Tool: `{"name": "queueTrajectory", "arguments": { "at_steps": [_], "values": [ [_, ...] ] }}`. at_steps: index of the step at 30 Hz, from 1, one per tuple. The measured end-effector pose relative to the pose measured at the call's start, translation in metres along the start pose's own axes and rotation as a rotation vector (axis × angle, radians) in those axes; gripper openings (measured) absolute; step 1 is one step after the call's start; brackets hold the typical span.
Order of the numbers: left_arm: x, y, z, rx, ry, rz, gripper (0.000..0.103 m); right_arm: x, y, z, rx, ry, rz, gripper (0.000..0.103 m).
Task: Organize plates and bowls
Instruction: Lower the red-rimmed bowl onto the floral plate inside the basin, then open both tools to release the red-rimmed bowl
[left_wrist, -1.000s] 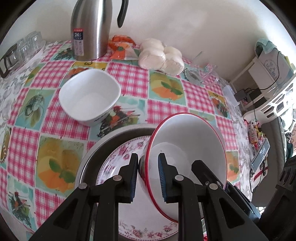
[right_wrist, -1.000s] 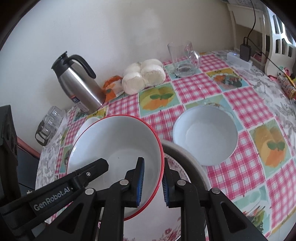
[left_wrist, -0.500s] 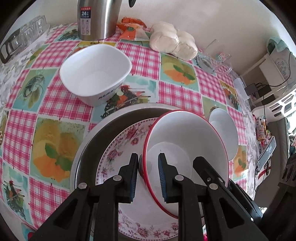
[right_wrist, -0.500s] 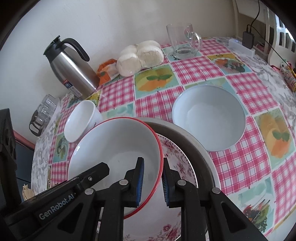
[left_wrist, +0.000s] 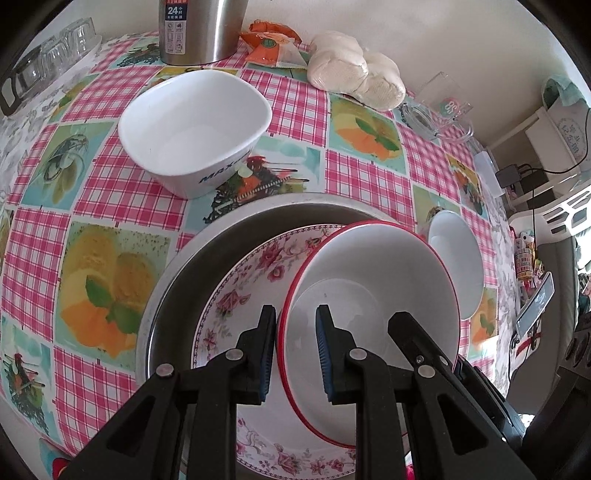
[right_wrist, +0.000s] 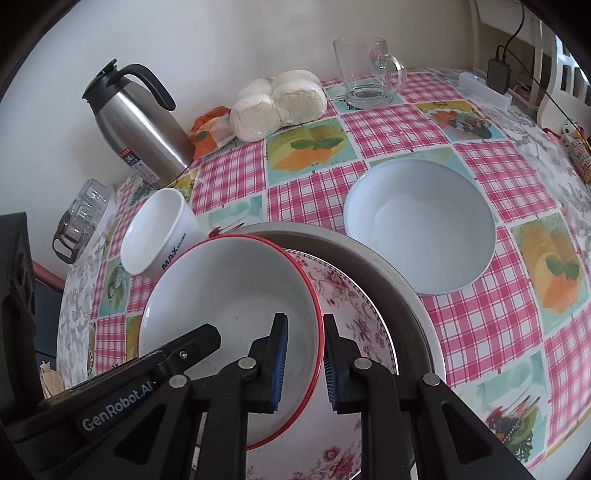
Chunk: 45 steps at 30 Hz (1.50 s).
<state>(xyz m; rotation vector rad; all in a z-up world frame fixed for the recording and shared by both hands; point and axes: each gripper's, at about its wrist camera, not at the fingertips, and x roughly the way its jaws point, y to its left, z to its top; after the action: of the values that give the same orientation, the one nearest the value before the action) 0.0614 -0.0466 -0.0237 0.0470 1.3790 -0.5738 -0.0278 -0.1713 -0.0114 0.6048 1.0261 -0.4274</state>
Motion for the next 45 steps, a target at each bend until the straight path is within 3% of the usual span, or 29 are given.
{"name": "queueTrajectory", "arguments": {
  "at_steps": [14, 20, 27, 31, 36, 45],
  "values": [
    [0.001, 0.001, 0.002, -0.001, 0.009, -0.009, 0.024, 0.005, -0.003, 0.0, 0.024, 0.016, 0.016, 0.021],
    [-0.014, 0.001, 0.004, 0.006, -0.034, -0.002, 0.025, -0.009, -0.003, 0.004, 0.023, -0.034, 0.005, 0.021],
    [-0.032, 0.004, 0.006, 0.007, -0.086, 0.0, 0.033, -0.024, -0.006, 0.01, 0.023, -0.087, -0.001, 0.021],
    [-0.04, 0.007, 0.007, -0.014, -0.106, -0.006, 0.049, -0.026, -0.005, 0.011, 0.016, -0.101, -0.013, 0.021],
    [-0.045, 0.013, 0.009, -0.047, -0.111, 0.003, 0.06, -0.03, -0.001, 0.011, -0.003, -0.124, -0.031, 0.051],
    [-0.048, 0.021, 0.013, -0.08, -0.141, 0.045, 0.081, -0.03, 0.001, 0.011, -0.032, -0.151, -0.054, 0.077]
  ]
}}
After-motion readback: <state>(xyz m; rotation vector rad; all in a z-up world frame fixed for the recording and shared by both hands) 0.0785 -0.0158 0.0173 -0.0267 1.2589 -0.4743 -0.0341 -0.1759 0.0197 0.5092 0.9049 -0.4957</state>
